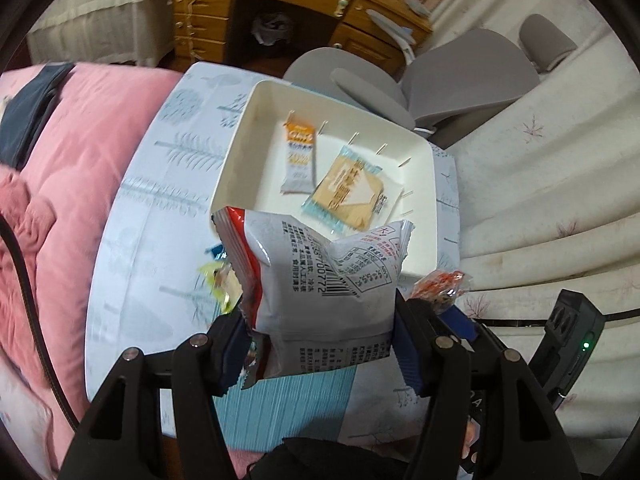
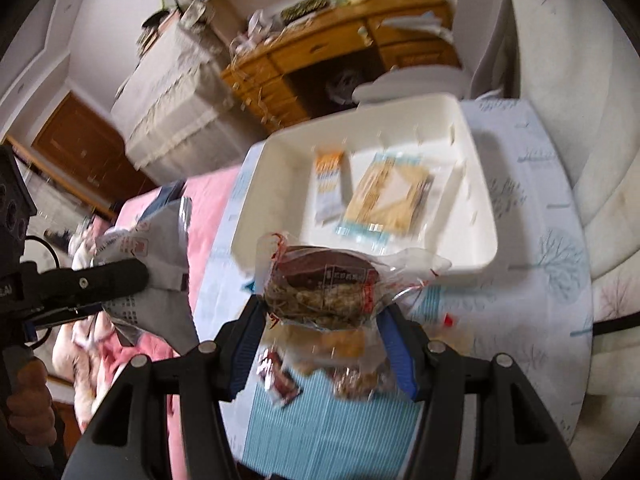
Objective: Organize snacks
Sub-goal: 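Carry both bags into the white tray and open both tools, then withdraw both tools from the tray back to the snack pile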
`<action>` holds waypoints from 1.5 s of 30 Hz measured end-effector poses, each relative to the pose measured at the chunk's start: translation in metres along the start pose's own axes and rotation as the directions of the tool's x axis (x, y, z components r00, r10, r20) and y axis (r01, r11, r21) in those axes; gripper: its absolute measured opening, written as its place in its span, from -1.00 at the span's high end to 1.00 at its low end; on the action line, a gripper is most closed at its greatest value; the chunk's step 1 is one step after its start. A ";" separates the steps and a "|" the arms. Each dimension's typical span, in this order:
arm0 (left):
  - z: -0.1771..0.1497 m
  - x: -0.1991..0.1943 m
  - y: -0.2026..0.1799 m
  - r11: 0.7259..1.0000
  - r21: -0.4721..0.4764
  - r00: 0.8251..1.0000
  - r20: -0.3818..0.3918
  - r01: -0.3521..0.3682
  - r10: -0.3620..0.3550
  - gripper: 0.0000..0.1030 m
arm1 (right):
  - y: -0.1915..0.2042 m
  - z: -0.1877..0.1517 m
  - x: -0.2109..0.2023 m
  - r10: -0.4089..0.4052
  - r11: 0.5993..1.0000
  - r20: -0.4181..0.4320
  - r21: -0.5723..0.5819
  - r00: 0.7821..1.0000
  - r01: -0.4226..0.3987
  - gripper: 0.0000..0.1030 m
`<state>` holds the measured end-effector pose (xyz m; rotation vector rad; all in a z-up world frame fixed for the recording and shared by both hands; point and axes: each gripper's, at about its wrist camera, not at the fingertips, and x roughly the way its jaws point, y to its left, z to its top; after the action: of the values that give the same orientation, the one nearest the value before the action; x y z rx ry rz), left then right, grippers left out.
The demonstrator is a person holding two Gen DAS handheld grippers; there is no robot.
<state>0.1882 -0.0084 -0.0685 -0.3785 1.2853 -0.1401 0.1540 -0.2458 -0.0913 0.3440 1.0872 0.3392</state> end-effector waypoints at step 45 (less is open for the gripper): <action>0.015 0.075 -0.022 0.993 0.092 0.993 0.082 0.073 -0.081 -0.73 | -0.043 0.018 0.007 -0.083 0.992 0.134 0.106 0.987 0.069 -0.54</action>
<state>0.2259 -0.0488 -0.1251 -0.3548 1.1763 -0.2432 0.1775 -0.2830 -0.1075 0.4086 0.9802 0.1894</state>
